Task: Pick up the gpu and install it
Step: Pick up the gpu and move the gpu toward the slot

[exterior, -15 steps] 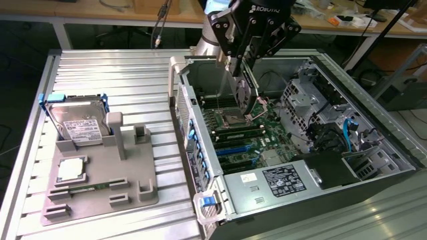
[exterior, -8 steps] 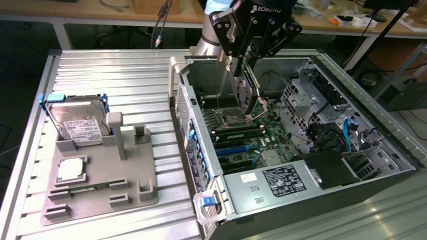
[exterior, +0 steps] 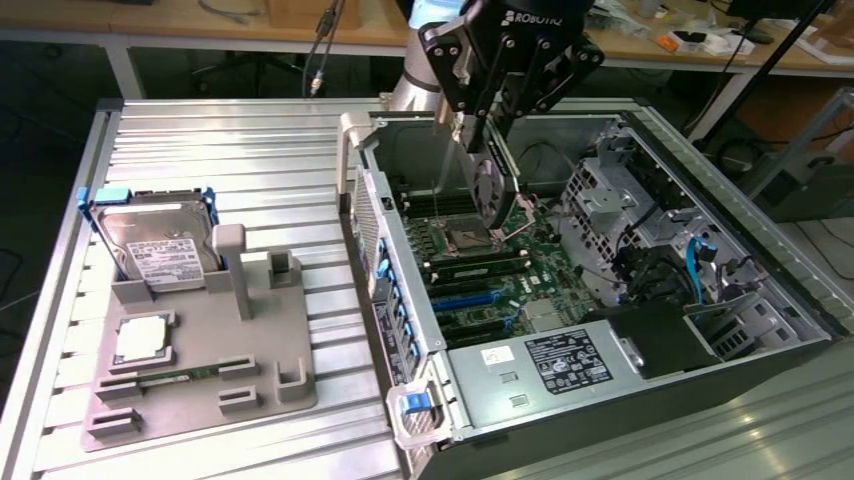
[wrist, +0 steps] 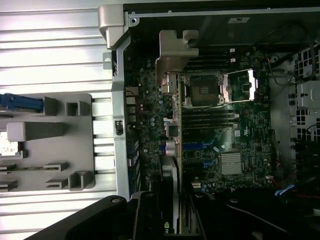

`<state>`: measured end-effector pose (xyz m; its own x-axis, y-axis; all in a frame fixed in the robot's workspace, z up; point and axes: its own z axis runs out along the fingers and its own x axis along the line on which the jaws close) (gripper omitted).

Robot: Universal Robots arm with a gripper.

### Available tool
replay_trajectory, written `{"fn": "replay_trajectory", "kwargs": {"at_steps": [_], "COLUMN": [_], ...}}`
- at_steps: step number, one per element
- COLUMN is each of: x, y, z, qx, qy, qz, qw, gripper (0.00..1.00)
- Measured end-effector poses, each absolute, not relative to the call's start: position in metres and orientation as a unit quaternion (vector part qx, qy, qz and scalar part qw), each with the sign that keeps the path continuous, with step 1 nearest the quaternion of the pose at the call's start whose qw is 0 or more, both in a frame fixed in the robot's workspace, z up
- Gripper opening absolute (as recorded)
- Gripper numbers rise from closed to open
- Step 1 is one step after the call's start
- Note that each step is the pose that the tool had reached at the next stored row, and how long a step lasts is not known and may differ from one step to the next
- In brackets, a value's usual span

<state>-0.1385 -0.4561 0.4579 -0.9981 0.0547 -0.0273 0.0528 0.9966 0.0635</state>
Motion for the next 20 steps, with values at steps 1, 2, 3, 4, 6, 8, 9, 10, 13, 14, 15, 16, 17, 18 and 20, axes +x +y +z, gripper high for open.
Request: {"fn": "replay_trajectory", "kwargs": {"at_steps": [1, 2, 3, 4, 6, 8, 9, 10, 13, 14, 15, 16, 17, 18, 20], "x": [-0.138, -0.136, -0.135, -0.132, -0.127, -0.123, -0.122, -0.119, -0.114, -0.113, -0.112, -0.112, -0.111, -0.110, -0.109], "y": [-0.456, -0.456, -0.456, -0.456, -0.456, -0.456, -0.456, -0.456, -0.456, -0.456, -0.456, -0.456, -0.456, -0.456, -0.456], "z": [0.458, 0.458, 0.458, 0.458, 0.458, 0.458, 0.458, 0.458, 0.458, 0.458, 0.458, 0.458, 0.458, 0.458, 0.458], "qx": [0.027, 0.027, 0.027, 0.027, 0.027, 0.027, 0.027, 0.027, 0.027, 0.027, 0.027, 0.027, 0.027, 0.027, 0.026], "qy": [0.999, 0.999, 0.999, 0.999, 0.999, 0.999, 0.999, 0.999, 0.999, 0.999, 0.999, 0.999, 0.999, 0.999, 0.999], "qz": [0.031, 0.031, 0.031, 0.031, 0.031, 0.031, 0.031, 0.031, 0.031, 0.031, 0.031, 0.031, 0.031, 0.031, 0.031], "qw": [0.014, 0.015, 0.015, 0.015, 0.015, 0.015, 0.015, 0.014, 0.015, 0.015, 0.015, 0.014, 0.015, 0.014, 0.014], "gripper": [0.27, 0.27, 0.27, 0.27, 0.27, 0.27, 0.27, 0.27, 0.27, 0.27, 0.27, 0.27, 0.27, 0.27, 0.27]}}
